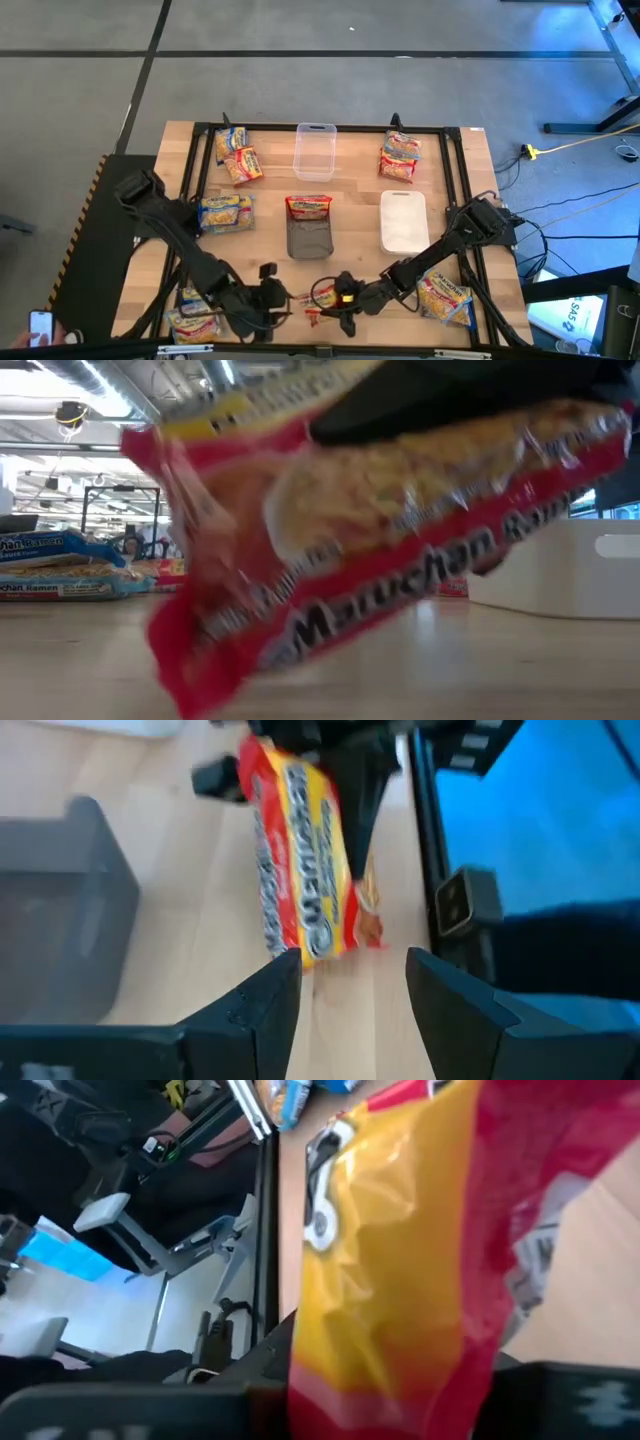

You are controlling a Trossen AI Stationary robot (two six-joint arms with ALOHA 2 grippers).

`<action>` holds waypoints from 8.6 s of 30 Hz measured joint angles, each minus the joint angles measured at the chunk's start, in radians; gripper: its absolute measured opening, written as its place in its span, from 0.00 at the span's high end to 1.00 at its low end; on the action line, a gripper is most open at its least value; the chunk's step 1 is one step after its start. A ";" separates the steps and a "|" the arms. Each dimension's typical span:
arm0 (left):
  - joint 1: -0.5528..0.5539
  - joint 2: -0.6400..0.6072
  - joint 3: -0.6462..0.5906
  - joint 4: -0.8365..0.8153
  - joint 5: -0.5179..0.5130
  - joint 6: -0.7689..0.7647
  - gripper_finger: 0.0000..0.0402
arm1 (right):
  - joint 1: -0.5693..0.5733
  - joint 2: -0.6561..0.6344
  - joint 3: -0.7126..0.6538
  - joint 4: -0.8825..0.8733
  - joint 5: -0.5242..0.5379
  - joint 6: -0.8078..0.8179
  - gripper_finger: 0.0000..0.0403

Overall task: Sort Maruchan noodles
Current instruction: Put the red noodle pack into the gray bin

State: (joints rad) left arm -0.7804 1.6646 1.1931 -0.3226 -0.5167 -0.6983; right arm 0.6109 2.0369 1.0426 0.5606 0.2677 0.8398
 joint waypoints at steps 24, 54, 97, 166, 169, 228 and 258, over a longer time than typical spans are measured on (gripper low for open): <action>0.072 -0.015 0.000 0.047 0.112 -0.033 0.24 | 0.005 -0.002 0.176 -0.220 0.022 -0.267 0.76; 0.139 0.072 -0.001 0.084 0.220 0.007 0.59 | -0.067 -0.003 0.239 -0.254 -0.070 -0.426 0.65; 0.421 -0.152 0.000 -0.281 0.383 0.280 0.66 | 0.062 -0.302 0.239 -1.134 0.300 -0.231 0.38; -0.122 0.300 0.068 -0.185 -0.146 0.161 0.64 | -0.051 0.178 0.236 -0.146 -0.032 0.192 0.38; -0.130 0.299 0.079 -0.182 -0.157 0.181 0.64 | -0.056 0.178 0.236 -0.146 -0.043 0.199 0.38; -0.221 0.054 0.080 -0.206 -0.122 0.044 0.66 | -0.082 0.144 0.242 0.014 -0.191 0.046 0.79; -0.063 0.037 0.080 -0.092 -0.057 -0.210 0.54 | 0.035 -0.074 0.239 -0.370 0.006 -0.354 0.79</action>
State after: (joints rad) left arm -0.8433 1.7012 1.2728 -0.4144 -0.5734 -0.9085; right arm 0.6460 1.9633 1.2815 0.1907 0.2736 0.4853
